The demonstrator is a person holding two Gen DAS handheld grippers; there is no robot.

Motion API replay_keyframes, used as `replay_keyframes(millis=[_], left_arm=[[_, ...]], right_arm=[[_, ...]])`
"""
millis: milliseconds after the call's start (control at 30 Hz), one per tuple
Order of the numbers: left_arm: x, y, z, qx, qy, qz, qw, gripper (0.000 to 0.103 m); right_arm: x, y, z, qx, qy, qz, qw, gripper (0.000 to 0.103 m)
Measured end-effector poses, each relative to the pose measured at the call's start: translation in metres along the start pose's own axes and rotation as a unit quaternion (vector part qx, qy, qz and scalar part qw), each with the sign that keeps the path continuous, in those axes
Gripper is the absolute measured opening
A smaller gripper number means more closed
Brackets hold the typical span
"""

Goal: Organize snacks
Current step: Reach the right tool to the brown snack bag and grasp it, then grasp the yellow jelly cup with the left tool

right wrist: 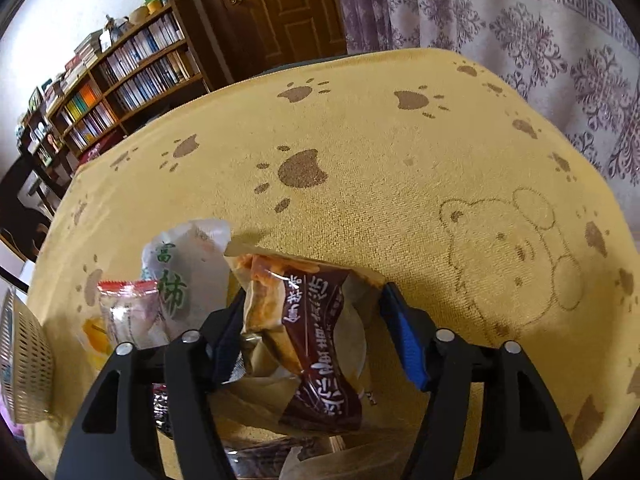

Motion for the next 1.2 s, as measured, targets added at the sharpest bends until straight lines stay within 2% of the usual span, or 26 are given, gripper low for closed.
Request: replay_keyframes(millis=[233,500,733,967,1200], left_arm=[[0.007,0.009,0.007,0.012,-0.013,0.001,0.9998,0.099],[0.018,0.020,0.017,0.025,-0.033,0.000,0.9991,0.099],[0.035,0.037,0.024,0.038,-0.054,0.001,0.9978,0.099],[0.060,0.073,0.032,0.070,-0.082,0.027,0.9937,0.099],[0.100,0.121,0.052,0.119,-0.118,0.075,0.9831,0.099]], right_arm=[[-0.007,0.009,0.006,0.013,0.004,-0.021,1.000,0.053],[-0.022,0.025,0.009,0.041,0.022,-0.049,0.998,0.051],[-0.040,0.053,0.008,0.091,0.046,-0.078,0.992,0.051],[-0.046,0.075,0.010,0.121,0.061,-0.088,0.987,0.051],[-0.042,0.087,0.015,0.144,0.060,-0.104,0.982,0.051]])
Point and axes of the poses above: each gripper's, at about its wrist camera, not at the fingertips, and x roughly the way its jaws point, y to its right, z to its underside, the point moved 1 cm from there along x, roughly the way its jaws point, and after that the axes turned 13 degrees about z, right-handed, at the moved point
